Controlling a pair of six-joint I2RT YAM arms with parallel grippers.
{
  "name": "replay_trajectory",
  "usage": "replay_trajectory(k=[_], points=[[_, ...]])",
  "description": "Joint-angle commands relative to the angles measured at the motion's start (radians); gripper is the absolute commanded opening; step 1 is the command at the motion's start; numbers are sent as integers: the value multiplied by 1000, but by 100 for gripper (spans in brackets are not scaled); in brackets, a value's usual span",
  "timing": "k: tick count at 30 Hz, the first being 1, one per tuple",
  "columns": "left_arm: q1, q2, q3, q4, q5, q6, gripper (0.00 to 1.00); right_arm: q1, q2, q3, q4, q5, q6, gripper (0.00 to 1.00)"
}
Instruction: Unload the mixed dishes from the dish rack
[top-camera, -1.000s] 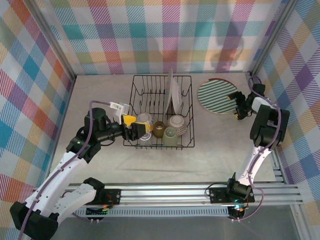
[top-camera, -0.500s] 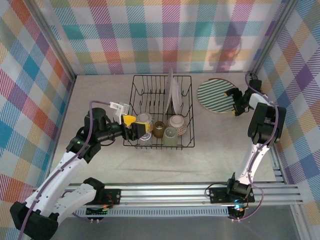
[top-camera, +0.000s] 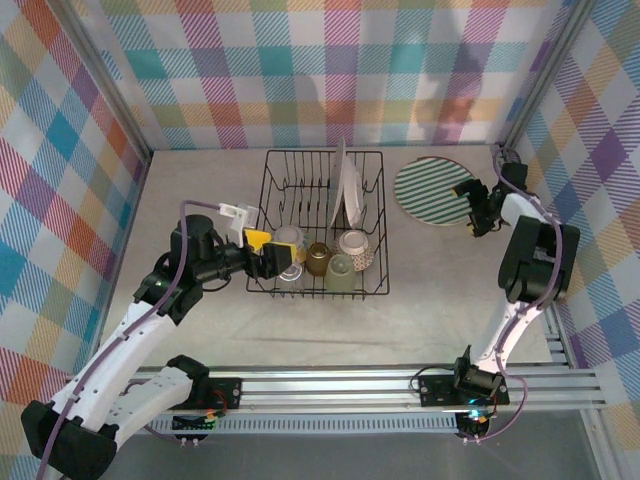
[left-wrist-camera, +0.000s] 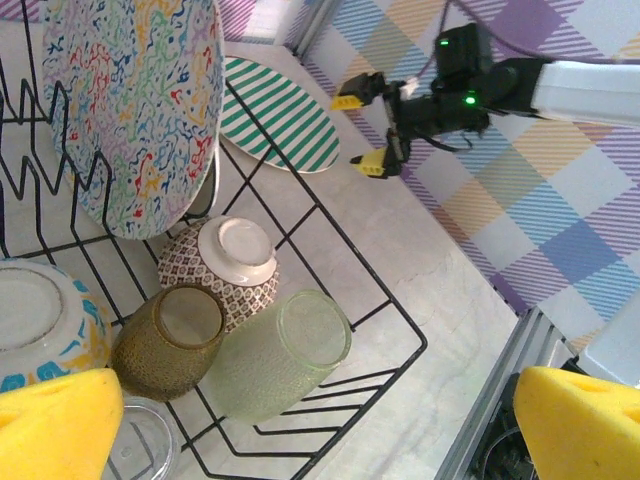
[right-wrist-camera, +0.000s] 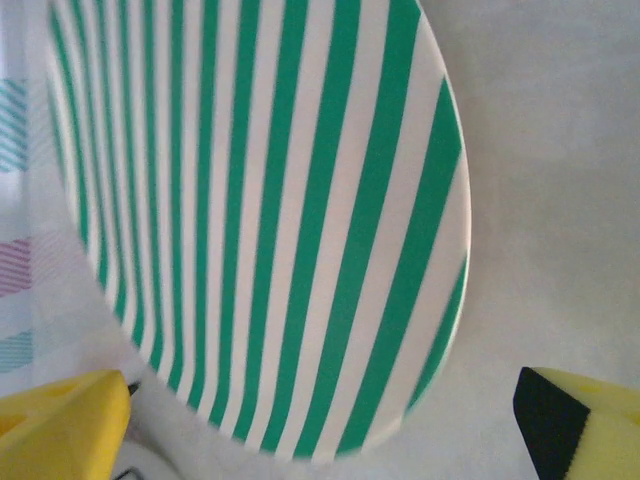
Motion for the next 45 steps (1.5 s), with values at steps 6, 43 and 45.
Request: replay_trajectory(k=[6,43,45], points=[[-37,32,110,-108,-97,-73,100,83,-430,-179,51,-27,-67,99],[-361,900,821,-250,-777,36,63,318,-1289,-833,465,-344,-122,99],[-355,925,850,-264,-785,35,60,318,-1292,-842,479,-337,-120,99]])
